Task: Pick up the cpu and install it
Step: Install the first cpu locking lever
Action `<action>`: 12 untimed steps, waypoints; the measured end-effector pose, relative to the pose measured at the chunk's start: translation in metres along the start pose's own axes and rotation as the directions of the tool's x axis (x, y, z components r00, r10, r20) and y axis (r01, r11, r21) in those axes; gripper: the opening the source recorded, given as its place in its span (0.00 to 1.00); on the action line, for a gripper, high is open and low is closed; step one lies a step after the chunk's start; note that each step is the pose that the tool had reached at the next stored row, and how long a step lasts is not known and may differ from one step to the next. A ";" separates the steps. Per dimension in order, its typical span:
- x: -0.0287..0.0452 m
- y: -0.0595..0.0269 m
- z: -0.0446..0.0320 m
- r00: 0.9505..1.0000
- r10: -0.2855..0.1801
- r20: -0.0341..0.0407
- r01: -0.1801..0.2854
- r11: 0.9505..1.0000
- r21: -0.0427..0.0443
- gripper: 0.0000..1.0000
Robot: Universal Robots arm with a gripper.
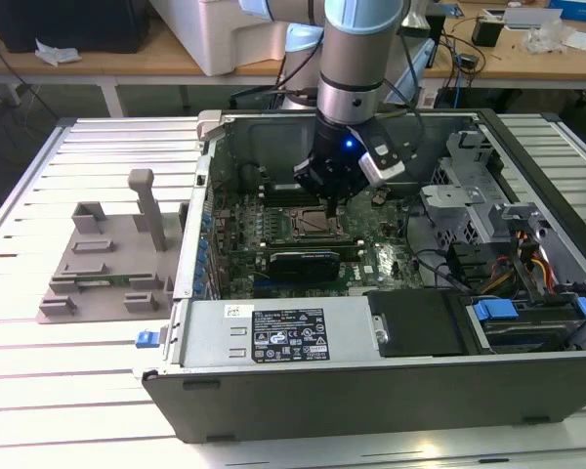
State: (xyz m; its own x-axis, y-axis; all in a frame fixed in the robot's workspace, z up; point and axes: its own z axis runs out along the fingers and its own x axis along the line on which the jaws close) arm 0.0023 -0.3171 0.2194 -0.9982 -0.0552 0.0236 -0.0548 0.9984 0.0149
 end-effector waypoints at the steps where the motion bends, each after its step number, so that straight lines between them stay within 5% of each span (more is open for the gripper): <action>1: 0.0001 -0.0015 -0.0007 1.000 0.000 0.000 0.000 1.000 0.000 0.11; 2: 0.0002 -0.0020 -0.0031 1.000 0.000 0.000 0.000 1.000 0.000 0.11; 6: 0.0010 -0.0017 -0.0346 1.000 0.000 0.001 0.000 1.000 0.000 0.11; 8: 0.0012 -0.0016 -0.0443 1.000 0.000 0.001 0.000 1.000 0.000 0.11; 12: 0.0013 -0.0016 -0.0482 1.000 0.000 0.001 0.000 1.000 0.000 0.11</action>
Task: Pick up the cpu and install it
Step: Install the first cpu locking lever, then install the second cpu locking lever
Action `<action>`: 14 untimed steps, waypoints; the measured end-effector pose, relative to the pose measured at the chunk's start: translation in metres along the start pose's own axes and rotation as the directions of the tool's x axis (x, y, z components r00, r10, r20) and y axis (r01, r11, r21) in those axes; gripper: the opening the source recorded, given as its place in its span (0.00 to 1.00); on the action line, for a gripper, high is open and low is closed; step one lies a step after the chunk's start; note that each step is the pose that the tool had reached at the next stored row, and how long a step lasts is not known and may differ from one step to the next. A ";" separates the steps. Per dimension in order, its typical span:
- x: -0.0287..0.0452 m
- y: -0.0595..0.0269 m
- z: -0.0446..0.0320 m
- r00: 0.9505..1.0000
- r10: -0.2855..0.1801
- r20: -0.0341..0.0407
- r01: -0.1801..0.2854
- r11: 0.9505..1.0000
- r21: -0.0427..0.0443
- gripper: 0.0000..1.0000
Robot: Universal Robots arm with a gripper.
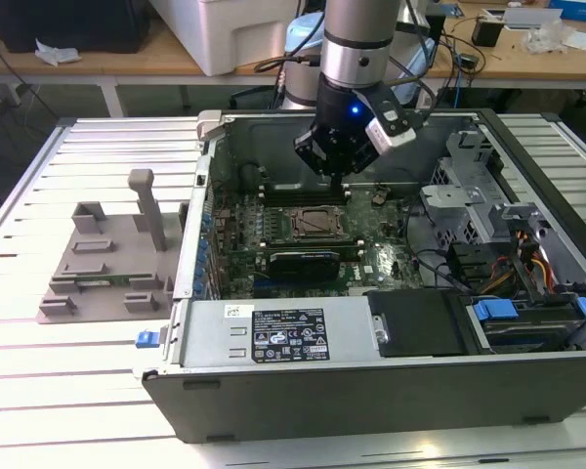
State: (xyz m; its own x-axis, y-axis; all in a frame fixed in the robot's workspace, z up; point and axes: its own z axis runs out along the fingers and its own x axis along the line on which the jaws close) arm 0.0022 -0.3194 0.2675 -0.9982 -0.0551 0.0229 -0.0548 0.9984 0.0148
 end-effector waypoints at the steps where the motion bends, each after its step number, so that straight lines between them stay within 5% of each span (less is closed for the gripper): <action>1: 0.0000 0.0000 0.0000 1.000 0.000 0.000 0.000 1.000 0.000 0.11; 9: 0.0006 -0.0121 0.0010 1.000 0.000 0.000 0.000 1.000 0.000 0.11; 12: 0.0023 -0.0340 0.0038 1.000 0.000 0.000 0.000 1.000 -0.002 0.11; 13: 0.0038 -0.0433 0.0053 1.000 0.000 0.001 0.000 1.000 -0.014 0.11; 14: 0.0066 -0.0508 0.0064 1.000 -0.001 0.002 0.001 0.999 -0.042 0.11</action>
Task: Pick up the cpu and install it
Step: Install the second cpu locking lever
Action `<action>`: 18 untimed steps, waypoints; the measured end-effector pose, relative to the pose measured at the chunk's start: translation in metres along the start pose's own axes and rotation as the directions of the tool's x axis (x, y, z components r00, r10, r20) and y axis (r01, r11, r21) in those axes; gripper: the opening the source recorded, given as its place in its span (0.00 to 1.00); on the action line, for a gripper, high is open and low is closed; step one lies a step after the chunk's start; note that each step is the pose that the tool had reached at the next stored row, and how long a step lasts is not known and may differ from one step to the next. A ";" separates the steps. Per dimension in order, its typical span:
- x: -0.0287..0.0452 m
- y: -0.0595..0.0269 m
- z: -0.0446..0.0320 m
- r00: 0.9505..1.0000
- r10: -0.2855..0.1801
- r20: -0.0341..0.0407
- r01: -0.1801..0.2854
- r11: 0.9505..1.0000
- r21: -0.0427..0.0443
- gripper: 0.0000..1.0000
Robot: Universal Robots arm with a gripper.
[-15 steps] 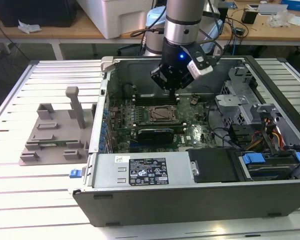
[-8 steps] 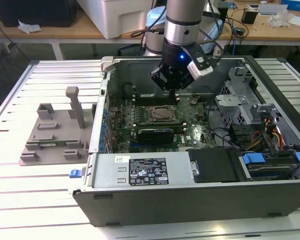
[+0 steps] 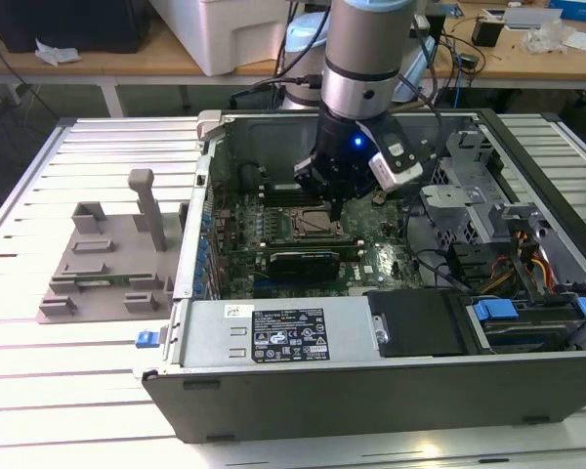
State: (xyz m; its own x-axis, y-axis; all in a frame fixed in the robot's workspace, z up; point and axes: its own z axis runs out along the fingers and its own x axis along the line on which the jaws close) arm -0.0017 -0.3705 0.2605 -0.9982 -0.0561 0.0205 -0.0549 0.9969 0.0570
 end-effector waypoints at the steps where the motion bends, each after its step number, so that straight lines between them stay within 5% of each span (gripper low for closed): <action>1: 0.0021 -0.0042 0.0003 1.000 0.000 0.001 0.000 1.000 -0.019 0.11; 4: 0.0082 -0.0114 0.0014 1.000 -0.001 0.003 0.001 0.998 -0.061 0.11; 5: 0.0136 -0.0121 0.0037 1.000 -0.002 0.004 0.002 0.998 -0.064 0.11; 11: 0.0310 -0.0127 0.0129 1.000 -0.001 0.004 0.002 0.998 -0.068 0.11; 18: 0.0476 -0.0140 0.0343 1.000 -0.011 0.003 0.011 0.997 -0.070 0.11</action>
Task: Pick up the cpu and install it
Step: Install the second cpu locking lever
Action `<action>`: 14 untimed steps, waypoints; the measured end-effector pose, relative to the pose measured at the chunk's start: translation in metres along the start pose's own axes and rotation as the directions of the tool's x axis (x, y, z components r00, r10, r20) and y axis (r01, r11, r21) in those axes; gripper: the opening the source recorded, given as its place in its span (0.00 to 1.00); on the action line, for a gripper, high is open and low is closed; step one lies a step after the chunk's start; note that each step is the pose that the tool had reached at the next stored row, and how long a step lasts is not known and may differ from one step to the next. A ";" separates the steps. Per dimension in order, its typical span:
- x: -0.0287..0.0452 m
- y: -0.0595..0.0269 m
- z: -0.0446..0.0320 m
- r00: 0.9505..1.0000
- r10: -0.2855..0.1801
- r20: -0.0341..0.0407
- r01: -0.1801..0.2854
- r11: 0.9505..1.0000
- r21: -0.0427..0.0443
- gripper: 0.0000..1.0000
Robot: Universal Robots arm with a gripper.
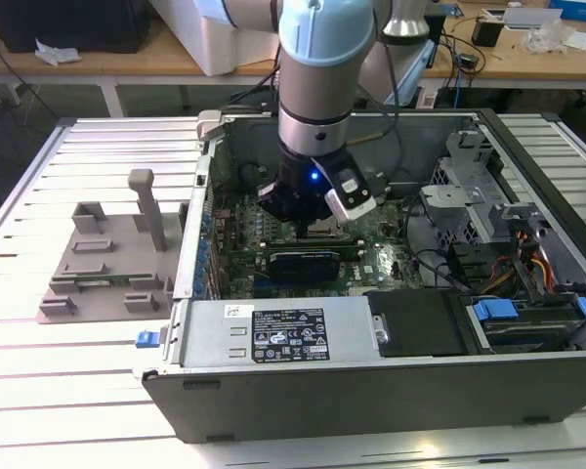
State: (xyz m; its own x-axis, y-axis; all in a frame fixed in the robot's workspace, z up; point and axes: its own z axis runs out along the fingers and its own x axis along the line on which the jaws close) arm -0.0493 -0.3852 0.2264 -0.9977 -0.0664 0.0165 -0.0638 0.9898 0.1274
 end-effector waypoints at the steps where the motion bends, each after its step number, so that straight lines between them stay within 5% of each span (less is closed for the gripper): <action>1: 0.0041 -0.0002 0.0034 1.000 -0.006 -0.001 0.006 1.000 -0.002 0.11; 10: 0.0166 0.0037 0.0197 1.000 -0.028 -0.001 0.028 0.999 -0.026 0.11; 14: 0.0170 0.0051 0.0257 0.999 -0.043 -0.001 0.043 0.998 -0.052 0.11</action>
State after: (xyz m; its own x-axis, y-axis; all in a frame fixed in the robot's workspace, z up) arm -0.0672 -0.3780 0.2018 -0.9940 -0.1086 0.0116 -0.1048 0.9783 0.1789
